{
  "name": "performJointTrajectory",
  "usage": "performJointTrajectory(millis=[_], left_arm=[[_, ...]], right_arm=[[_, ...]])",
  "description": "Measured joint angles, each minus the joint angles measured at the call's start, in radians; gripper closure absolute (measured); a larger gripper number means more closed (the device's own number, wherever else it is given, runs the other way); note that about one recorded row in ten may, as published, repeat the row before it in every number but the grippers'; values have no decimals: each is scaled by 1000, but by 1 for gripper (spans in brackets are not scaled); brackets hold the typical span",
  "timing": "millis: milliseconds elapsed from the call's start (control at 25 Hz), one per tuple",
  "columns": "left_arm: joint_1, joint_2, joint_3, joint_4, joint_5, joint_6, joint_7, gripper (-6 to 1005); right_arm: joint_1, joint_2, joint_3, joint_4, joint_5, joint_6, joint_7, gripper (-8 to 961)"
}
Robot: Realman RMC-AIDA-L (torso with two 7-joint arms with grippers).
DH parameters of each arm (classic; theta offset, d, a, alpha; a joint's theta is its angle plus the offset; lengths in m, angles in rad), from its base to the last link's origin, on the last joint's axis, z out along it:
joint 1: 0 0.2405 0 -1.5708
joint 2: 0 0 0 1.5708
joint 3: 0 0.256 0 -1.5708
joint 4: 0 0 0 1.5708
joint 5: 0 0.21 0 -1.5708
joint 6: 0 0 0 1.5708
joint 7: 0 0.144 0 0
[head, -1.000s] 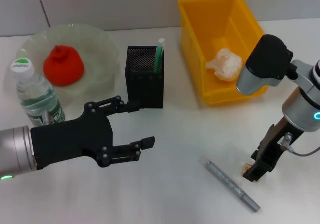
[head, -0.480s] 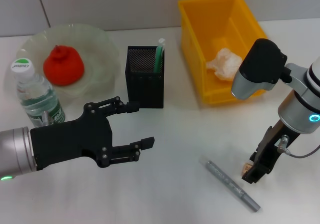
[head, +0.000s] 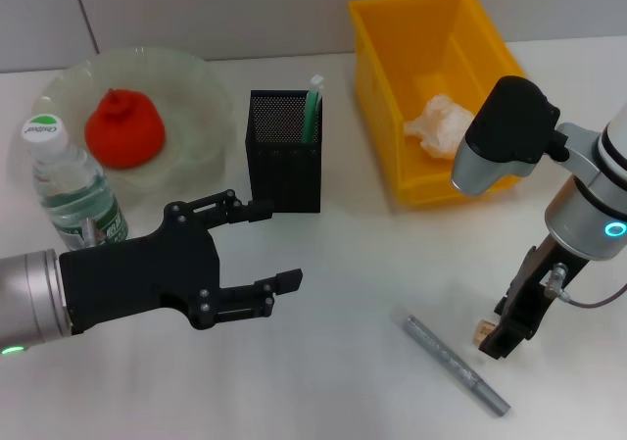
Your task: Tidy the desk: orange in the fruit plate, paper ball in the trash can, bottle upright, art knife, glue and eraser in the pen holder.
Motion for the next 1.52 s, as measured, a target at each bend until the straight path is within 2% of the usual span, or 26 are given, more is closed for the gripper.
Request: performJointTrajectory(millis=[1360, 1520], left_arm=[[-1, -2, -3, -23, 0, 0, 26, 214], [0, -2, -3, -23, 0, 0, 26, 214]], right_arm=[[18, 2, -39, 20, -4, 13, 16, 390], [19, 2, -39, 26, -4, 14, 19, 512]])
